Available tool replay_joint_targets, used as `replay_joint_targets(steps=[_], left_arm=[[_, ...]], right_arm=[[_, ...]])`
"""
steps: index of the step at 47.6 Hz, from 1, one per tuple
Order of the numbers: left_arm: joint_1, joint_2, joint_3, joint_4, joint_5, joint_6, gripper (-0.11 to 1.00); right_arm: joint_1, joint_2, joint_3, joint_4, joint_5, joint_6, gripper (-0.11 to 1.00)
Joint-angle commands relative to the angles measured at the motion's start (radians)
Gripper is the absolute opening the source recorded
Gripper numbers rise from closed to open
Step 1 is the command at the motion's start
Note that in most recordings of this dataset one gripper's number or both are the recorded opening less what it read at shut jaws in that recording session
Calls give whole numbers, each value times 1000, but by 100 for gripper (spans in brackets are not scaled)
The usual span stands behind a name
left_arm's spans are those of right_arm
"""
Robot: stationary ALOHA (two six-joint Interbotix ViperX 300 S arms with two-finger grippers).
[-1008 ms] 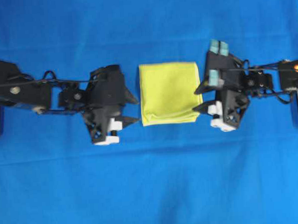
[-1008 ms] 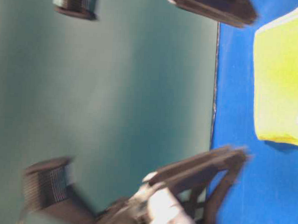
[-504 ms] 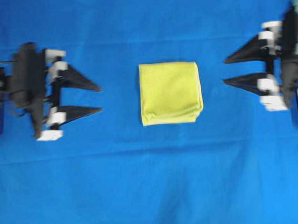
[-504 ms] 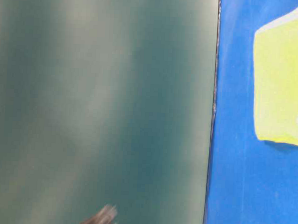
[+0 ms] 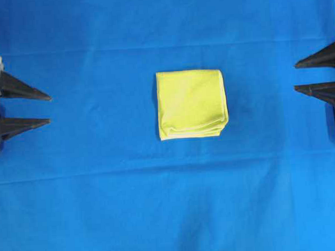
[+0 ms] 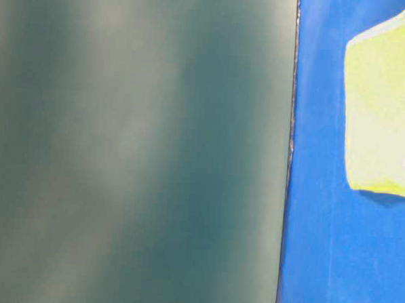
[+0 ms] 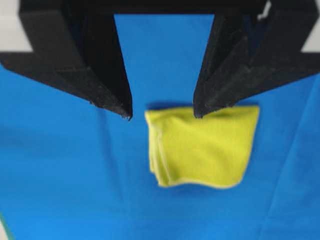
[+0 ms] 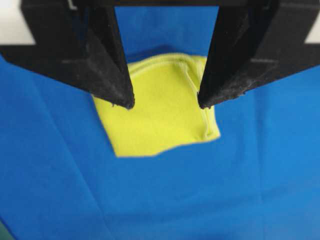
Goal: Fold the yellow towel.
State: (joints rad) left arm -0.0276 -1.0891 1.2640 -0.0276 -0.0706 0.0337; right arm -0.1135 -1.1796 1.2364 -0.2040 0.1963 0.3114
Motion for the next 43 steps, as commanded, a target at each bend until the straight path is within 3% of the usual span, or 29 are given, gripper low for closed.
replay_joint_targets(steps=[1,14,43], left_arm=[[2,-61,40,-2,-5,0,50],[2,-106,95,0,-5,-8,49],[2,-107,97,0,-6,-9,49]], right_arm=[[-8,-12,26,3,-52,3,59],[-15,20,74,18,-140,3,59],[-17,23,75,25,-135,3,59]])
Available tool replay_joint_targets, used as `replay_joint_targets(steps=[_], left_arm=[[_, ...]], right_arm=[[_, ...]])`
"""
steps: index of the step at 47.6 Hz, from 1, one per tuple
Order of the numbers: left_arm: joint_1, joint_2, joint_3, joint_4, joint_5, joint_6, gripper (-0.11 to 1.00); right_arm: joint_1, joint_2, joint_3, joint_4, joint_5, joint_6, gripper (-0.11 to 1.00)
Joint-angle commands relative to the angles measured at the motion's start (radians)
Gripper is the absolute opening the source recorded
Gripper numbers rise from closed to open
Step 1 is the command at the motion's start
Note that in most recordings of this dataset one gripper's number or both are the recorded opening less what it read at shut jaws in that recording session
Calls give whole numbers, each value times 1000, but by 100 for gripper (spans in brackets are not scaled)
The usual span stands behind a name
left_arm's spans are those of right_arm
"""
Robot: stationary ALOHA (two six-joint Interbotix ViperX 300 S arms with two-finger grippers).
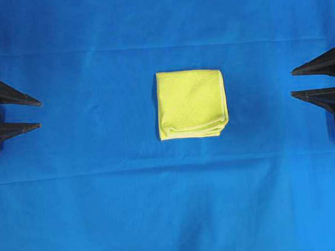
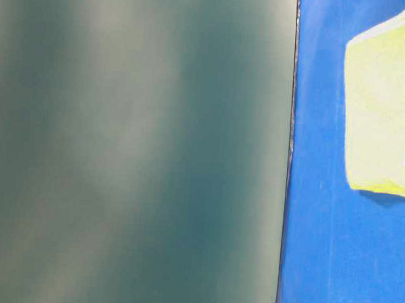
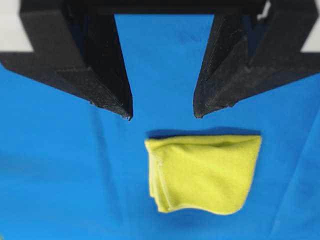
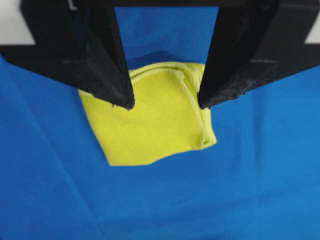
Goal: Fold the yellow towel.
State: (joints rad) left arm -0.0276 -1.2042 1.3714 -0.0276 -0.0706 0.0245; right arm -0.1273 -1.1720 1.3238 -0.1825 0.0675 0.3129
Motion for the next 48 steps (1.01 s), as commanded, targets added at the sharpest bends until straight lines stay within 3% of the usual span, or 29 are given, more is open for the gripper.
replay_joint_targets(steps=[1,48], left_arm=[[2,8,-11,-2,-6,0,49],[2,8,-12,-2,-5,0,49]], right_arm=[[-2,15,-12,3,-6,2,59],[-2,15,-12,3,6,2,59]])
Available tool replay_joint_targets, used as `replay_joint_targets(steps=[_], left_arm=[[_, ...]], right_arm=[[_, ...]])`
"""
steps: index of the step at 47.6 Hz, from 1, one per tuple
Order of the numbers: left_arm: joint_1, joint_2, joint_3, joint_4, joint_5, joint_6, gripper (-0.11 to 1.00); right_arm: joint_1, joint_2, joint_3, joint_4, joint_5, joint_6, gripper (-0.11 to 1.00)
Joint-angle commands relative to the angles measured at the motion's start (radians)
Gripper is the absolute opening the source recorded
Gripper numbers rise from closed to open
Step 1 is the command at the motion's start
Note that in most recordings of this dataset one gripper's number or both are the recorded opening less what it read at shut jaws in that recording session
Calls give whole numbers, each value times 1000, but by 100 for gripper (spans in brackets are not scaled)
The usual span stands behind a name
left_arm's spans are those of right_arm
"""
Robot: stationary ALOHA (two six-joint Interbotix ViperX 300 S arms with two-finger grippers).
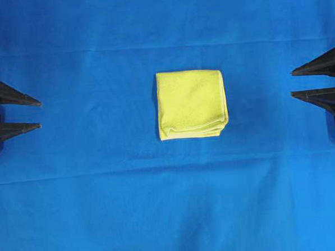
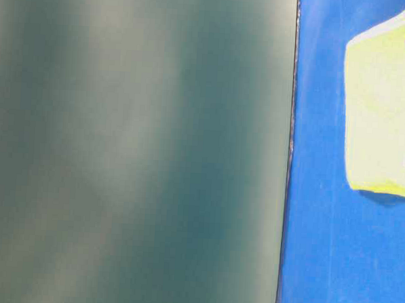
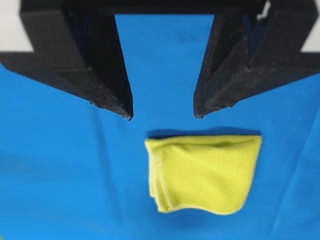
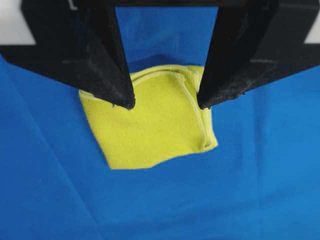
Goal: Fold the yellow towel.
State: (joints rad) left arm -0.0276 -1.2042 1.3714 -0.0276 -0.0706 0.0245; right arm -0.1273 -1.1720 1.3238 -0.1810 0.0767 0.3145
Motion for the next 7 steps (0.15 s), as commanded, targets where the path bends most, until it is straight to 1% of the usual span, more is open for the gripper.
replay_joint_targets(steps=[1,7], left_arm=[[2,8,-12,-2,-5,0,49],[2,8,-12,-2,-5,0,49]], right_arm=[[-3,15,-12,2,-3,0,59],[-3,15,-12,2,5,2,59]])
